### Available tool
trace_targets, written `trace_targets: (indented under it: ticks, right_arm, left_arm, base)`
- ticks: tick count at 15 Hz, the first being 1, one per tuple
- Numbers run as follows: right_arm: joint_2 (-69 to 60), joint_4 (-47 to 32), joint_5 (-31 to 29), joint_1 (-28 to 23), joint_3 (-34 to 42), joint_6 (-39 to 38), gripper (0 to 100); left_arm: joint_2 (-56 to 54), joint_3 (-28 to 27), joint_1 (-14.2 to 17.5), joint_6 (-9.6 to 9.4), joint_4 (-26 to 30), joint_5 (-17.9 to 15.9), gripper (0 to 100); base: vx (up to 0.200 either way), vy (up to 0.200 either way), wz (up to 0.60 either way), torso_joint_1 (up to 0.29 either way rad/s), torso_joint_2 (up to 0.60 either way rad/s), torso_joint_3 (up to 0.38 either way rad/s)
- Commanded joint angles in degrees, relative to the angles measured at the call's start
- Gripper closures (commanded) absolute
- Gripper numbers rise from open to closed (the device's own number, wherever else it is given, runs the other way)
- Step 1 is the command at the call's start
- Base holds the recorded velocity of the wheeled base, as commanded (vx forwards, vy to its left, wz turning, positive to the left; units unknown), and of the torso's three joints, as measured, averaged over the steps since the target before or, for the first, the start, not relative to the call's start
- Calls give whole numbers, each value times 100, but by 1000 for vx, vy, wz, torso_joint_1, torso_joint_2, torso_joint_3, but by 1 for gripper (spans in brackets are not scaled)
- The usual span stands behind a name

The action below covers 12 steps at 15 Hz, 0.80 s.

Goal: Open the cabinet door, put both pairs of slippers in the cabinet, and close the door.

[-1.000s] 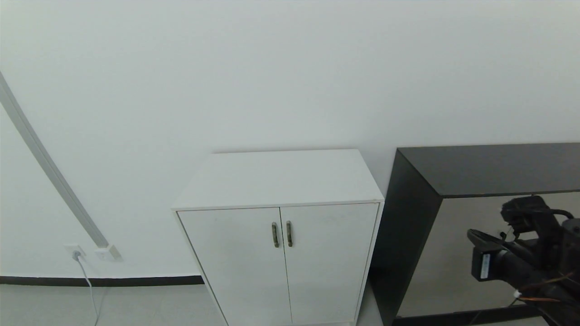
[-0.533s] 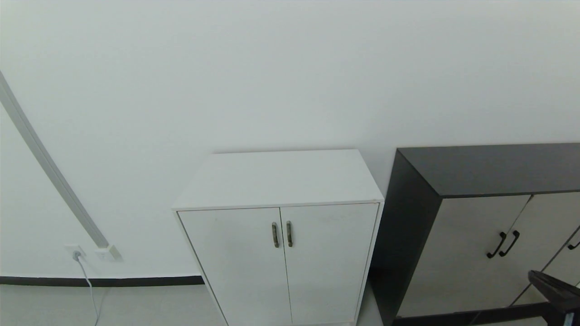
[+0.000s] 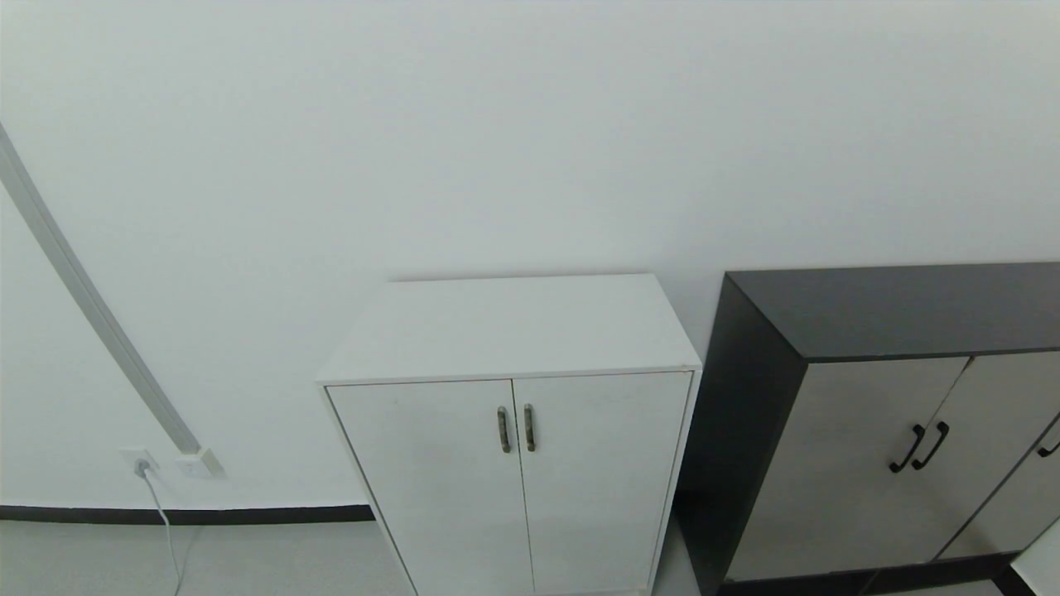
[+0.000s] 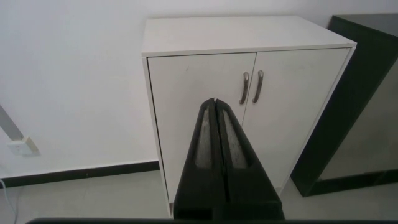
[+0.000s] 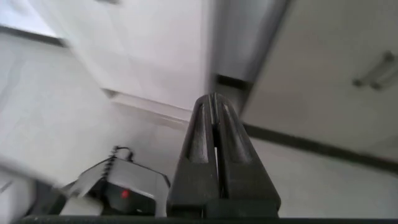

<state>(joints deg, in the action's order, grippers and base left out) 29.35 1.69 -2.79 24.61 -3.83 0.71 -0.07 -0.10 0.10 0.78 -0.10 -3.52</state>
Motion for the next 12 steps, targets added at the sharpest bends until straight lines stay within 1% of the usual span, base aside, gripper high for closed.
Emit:
trace_targets:
  ticks: [1, 3, 7, 11, 12]
  right_arm:
    - [-272, -29, 15, 61, 181, 79, 100]
    - [-281, -2, 15, 70, 330, 149, 100]
    - [-624, -29, -46, 70, 295, 167, 100]
    - [-633, -38, -64, 70, 304, 131, 100]
    - [-554, -46, -275, 0, 295, 131, 100]
  left_arm:
    - [7, 1, -1, 1, 1, 1, 100]
    - [7, 1, -1, 1, 1, 1, 100]
    - [7, 1, -1, 1, 1, -8, 100]
    - [7, 1, -1, 1, 1, 1, 100]
    - [7, 1, -1, 1, 1, 1, 100]
  base:
    - [0, 0, 0, 0, 0, 0]
    - [0, 0, 0, 0, 0, 0]
    - [0, 0, 0, 0, 0, 0]
    - [0, 0, 0, 0, 0, 0]
    - [0, 0, 0, 0, 0, 0]
